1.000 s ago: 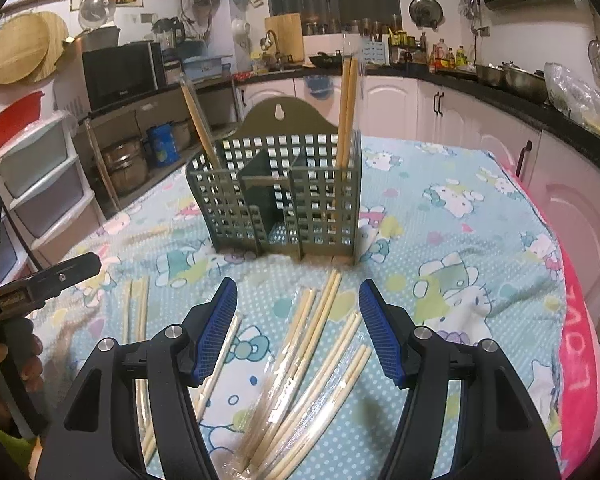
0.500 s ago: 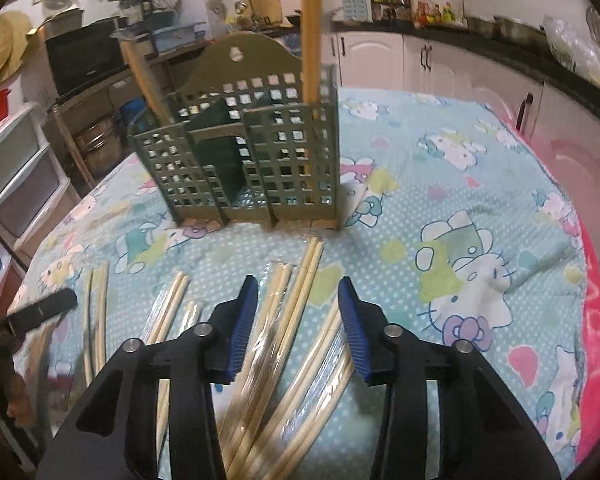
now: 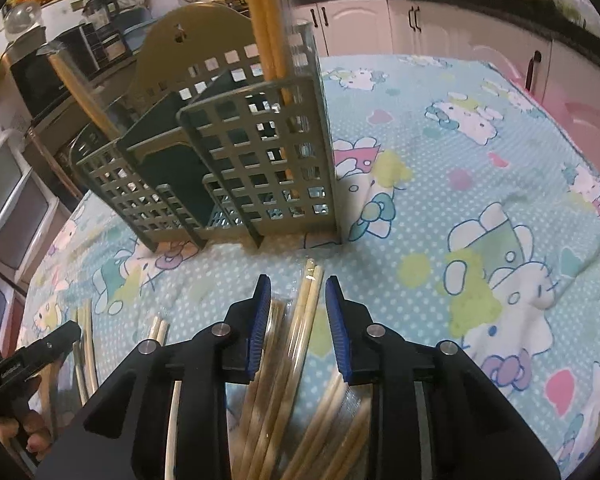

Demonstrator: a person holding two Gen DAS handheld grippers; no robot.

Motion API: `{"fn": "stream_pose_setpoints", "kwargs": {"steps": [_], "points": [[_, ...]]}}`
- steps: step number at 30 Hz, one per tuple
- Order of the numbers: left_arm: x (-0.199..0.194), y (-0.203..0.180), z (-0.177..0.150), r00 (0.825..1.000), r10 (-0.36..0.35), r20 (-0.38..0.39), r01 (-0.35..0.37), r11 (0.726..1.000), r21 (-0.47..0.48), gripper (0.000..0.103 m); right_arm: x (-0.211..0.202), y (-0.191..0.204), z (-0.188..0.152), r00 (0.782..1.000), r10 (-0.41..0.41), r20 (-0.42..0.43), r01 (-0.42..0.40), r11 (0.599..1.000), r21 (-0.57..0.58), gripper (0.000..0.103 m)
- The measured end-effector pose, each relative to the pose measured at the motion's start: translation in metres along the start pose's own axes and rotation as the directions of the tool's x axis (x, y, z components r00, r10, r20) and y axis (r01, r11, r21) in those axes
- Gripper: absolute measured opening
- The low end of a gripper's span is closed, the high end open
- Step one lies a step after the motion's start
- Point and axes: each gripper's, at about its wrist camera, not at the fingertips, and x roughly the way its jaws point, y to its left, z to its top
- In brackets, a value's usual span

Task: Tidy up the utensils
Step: 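Close the right tool on a chopstick while the left tool grasps another chopstick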

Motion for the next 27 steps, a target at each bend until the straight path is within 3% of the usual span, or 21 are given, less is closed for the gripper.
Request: {"fn": "stream_pose_setpoints", "kwargs": {"steps": [9,15,19,27], "points": [[0.008,0.003,0.012,1.000,0.003,0.002,-0.003,1.000,-0.018,0.025,0.020,-0.006,0.005,0.999,-0.012,-0.029,0.014,0.999,0.041,0.023],[0.012,0.007,0.018,1.000,0.015,0.001,-0.015,0.999,-0.034,0.018,0.026,-0.009,0.009,0.999,-0.026,-0.025,0.027,0.998,0.050,0.014],[0.013,0.006,0.021,1.000,0.031,0.001,-0.031,0.999,-0.028,0.010,0.026,-0.017,0.011,0.999,0.002,-0.032,0.001,0.998,0.065,0.012],[0.002,0.003,0.019,1.000,0.019,0.015,-0.019,1.000,-0.021,0.005,-0.002,-0.032,0.015,0.997,0.076,0.011,-0.076,0.993,0.092,0.011]]}}
